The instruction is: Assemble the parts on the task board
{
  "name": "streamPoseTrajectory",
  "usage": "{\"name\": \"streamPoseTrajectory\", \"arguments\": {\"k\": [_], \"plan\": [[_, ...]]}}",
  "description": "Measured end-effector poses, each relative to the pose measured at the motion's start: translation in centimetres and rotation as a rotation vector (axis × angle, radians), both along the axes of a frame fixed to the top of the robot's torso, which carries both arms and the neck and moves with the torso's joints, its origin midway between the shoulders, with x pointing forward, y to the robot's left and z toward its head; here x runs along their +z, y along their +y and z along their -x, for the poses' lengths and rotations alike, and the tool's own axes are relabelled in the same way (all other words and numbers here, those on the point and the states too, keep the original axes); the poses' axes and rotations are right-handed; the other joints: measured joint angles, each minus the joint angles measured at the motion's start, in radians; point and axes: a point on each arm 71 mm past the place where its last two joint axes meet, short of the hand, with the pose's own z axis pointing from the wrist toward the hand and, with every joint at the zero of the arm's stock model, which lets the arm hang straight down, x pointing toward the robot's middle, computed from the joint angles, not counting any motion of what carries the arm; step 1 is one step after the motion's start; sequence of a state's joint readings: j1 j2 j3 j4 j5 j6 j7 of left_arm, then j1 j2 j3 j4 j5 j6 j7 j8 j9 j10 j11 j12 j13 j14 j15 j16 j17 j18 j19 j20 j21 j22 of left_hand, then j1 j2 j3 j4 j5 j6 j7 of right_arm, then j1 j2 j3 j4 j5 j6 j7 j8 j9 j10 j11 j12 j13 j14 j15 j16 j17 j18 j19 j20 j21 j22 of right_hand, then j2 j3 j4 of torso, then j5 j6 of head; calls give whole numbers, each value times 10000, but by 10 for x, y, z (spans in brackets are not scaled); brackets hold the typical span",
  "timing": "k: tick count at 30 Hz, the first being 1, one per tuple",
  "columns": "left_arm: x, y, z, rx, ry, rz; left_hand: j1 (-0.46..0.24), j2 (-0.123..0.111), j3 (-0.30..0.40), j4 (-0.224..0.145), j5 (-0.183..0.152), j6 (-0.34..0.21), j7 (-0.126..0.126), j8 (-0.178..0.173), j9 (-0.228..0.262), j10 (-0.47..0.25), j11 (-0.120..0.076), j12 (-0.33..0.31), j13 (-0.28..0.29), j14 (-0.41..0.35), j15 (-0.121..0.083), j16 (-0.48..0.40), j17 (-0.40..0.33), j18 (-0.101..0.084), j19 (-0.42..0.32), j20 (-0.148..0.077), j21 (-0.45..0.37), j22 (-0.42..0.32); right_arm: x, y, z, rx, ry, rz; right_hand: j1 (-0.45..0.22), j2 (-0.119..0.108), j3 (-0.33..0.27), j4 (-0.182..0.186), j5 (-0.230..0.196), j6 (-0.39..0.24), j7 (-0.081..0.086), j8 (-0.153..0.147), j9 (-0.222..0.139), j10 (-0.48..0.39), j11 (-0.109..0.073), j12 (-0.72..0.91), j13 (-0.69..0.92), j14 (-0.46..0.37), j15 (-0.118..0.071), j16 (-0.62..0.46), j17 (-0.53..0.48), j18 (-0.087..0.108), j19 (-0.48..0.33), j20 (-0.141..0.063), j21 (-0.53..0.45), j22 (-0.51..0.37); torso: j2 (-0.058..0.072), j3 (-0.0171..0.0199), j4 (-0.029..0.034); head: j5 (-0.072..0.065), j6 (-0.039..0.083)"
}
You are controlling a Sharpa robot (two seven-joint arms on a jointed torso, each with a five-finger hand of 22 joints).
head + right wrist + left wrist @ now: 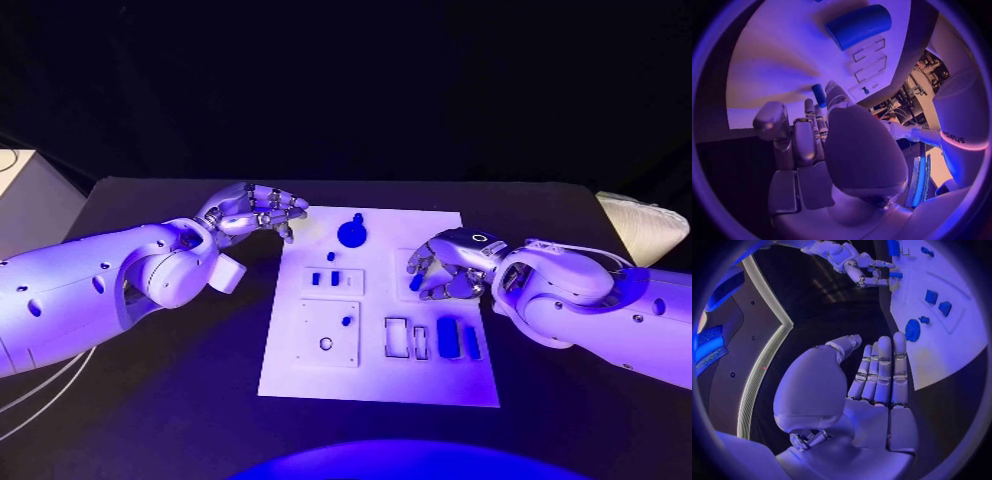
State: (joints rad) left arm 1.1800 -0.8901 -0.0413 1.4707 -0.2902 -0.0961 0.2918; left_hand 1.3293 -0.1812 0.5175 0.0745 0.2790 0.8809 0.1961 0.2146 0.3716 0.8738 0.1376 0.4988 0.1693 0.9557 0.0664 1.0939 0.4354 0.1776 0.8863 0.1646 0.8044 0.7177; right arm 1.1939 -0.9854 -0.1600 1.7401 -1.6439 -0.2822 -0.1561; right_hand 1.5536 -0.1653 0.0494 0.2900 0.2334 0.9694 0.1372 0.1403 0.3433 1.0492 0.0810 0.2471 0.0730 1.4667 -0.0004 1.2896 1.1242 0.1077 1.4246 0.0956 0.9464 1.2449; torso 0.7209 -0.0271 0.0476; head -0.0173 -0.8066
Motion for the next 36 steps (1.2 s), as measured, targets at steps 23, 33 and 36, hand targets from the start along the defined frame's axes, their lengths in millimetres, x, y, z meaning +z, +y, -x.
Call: {"name": "streamPoseTrajectory", "arguments": {"k": [23, 33, 36], "plan": [[0, 0, 0, 7, 17, -6, 38, 38, -43, 43, 0, 0, 0, 0, 7, 0, 0, 37, 2, 0, 0, 0, 1, 0, 0, 0, -47, -15, -4, 5, 1, -126, -112, -175, -333, -422, 2861, -4, -440, 1224, -209, 363, 49, 1706, -280, -591, -16, -1, -215, 349, 463, -156, 383, -240, 1310, 632, -2, 4, -8, 29, -79], [0, 2, 0, 24, 22, -15, 38, 38, -43, 43, 0, 0, 0, 0, 6, 0, 0, 37, 2, 0, 0, 0, 2, -1, 0, 0, -47, -15, -4, 8, 1, -218, -114, -364, -888, -974, 3108, -5, -480, 794, 106, 61, -62, 1435, -9, -1011, -16, -21, -120, 380, 457, -155, 395, -180, 1191, 630, -4, -7, -3, 37, -91], [0, 2, 0, 23, 25, -15, 37, 38, -43, 43, 0, 0, 0, 0, 5, 0, 0, 37, -5, 0, 0, 0, 2, -1, 0, 0, -47, -15, -4, 9, 2, -241, -113, -393, -938, -1023, 3108, -5, -480, 725, 139, 5, -80, 1382, 44, -1061, -17, -21, -120, 388, 457, -155, 378, -163, 1151, 630, -6, -7, -3, 46, -92]]}}
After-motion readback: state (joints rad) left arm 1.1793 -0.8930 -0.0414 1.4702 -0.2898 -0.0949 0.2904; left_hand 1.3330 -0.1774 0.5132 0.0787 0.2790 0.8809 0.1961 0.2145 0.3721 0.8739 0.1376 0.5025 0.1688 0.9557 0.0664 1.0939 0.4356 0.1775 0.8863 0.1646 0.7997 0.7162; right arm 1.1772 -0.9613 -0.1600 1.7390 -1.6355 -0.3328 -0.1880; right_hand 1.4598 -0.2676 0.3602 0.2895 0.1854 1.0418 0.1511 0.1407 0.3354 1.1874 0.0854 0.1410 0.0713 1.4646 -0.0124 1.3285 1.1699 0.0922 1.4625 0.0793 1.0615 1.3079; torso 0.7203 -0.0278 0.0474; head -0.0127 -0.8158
